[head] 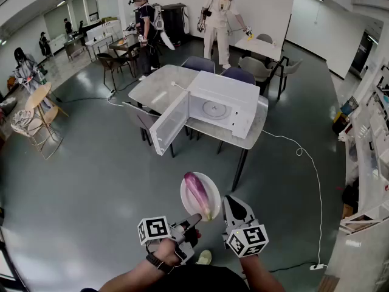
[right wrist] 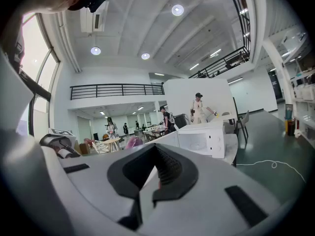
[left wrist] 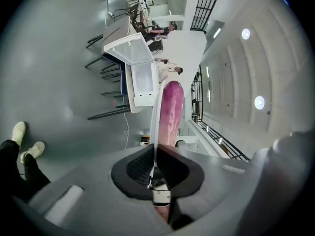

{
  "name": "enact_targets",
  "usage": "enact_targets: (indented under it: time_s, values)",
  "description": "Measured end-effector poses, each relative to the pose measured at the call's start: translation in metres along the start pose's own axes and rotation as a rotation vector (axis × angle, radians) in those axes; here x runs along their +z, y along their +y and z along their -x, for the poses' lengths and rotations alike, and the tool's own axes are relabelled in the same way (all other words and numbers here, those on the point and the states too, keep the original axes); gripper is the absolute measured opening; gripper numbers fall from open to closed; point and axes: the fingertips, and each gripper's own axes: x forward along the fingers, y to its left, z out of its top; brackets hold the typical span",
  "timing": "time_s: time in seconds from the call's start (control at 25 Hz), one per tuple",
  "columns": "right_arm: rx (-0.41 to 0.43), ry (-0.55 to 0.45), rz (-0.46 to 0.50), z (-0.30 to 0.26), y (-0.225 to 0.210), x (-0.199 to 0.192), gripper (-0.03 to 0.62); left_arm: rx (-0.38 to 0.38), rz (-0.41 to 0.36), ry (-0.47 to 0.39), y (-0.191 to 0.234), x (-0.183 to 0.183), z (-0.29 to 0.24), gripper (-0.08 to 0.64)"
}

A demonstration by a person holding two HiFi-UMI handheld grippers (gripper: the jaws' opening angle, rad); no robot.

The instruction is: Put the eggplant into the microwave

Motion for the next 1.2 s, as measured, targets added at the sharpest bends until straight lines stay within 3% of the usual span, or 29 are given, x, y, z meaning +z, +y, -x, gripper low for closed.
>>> enact_targets:
  time_s: [1.2]
  values:
    - [0.034,-0.025,-0.055,0.010,-0.022,0.001,0.002,0.018,-0.023,-0.007,0.003,-0.011,-0.025,0.021]
